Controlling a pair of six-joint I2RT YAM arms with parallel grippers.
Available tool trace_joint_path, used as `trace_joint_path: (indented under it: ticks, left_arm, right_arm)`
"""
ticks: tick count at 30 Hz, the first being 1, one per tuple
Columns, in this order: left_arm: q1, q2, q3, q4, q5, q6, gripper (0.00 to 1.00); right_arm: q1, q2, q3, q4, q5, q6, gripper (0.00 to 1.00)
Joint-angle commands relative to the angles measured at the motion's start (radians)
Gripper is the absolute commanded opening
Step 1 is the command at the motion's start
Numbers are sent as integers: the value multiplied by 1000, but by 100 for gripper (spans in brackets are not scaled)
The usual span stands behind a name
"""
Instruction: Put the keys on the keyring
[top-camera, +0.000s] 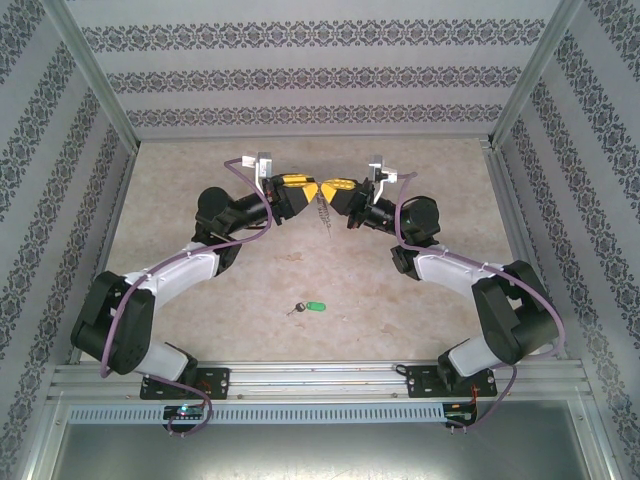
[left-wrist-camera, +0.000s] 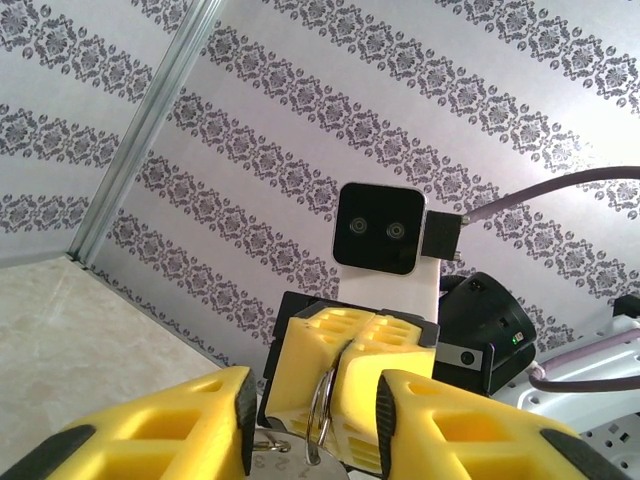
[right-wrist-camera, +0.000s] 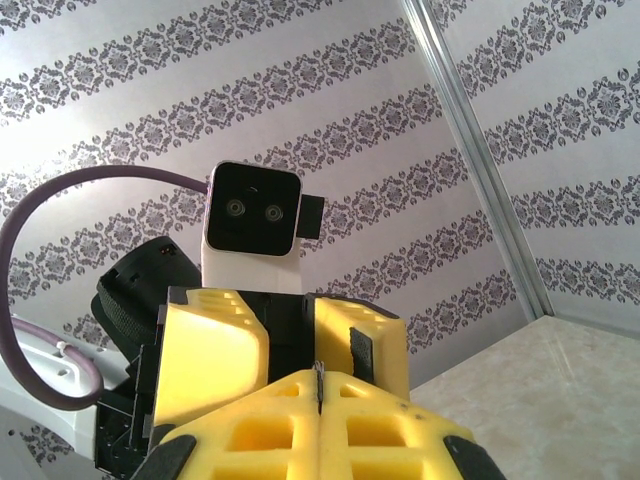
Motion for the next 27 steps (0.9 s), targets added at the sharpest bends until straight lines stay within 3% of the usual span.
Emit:
trace_joint_path:
  ticks: [1,11,19,27]
  left_arm:
    - [12,5,26,84,28,-29,36]
    - [11,8,14,91,37,-27,24]
    - [12,7,-4,85,47,-22,31]
    - [10,10,-18,81,47,-10,27]
  right_arm:
    - [11,5,31,71,-2,0,0]
    - [11,13,36,71,2,4,0]
    - [11,17,37,70,9,2,0]
    - [9,14,35,70,14,1,0]
